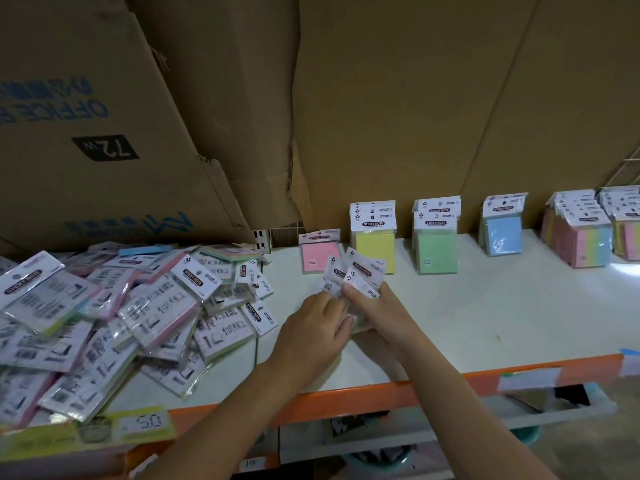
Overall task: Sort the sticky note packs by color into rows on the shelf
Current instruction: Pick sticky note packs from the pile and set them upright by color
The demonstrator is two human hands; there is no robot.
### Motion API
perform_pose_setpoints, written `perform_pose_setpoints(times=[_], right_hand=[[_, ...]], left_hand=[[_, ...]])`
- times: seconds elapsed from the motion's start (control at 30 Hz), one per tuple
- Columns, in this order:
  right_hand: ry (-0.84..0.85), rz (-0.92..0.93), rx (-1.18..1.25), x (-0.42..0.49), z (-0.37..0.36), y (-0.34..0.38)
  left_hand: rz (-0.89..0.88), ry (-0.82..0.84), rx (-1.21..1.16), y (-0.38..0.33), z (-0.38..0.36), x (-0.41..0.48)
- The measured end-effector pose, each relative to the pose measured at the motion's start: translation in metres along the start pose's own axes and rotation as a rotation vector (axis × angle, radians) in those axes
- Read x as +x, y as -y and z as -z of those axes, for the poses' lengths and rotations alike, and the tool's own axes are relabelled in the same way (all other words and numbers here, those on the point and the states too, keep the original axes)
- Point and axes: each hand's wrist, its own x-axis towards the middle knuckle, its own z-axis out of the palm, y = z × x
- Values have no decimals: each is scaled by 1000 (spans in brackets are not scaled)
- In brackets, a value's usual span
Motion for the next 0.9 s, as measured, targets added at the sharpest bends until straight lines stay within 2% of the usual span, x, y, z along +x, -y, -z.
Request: perform_pose_setpoints(times=[0.17,0.23,0.33,0.47,0.57,0.7,0.9], right_hand=[[-104,44,-123,4,12,0],[-132,20,-107,3,21,-2],[-117,-5,-81,2,36,-6],[-97,-9,-37,2,41,-7],[-80,15,-52,3,40,-9],[-63,11,-65,5,41,-10],[-37,5,-45,4,43,-9]], left_hand=[[260,-55,-427,17,-7,7],[366,-69,-376,33,-11,28],[543,44,-149,59,-23,63],[826,138,-90,89,-36,96],[853,198,-38,100,-40,108],[899,127,-316,102,-46,114],[927,226,-460,114,-45,122]])
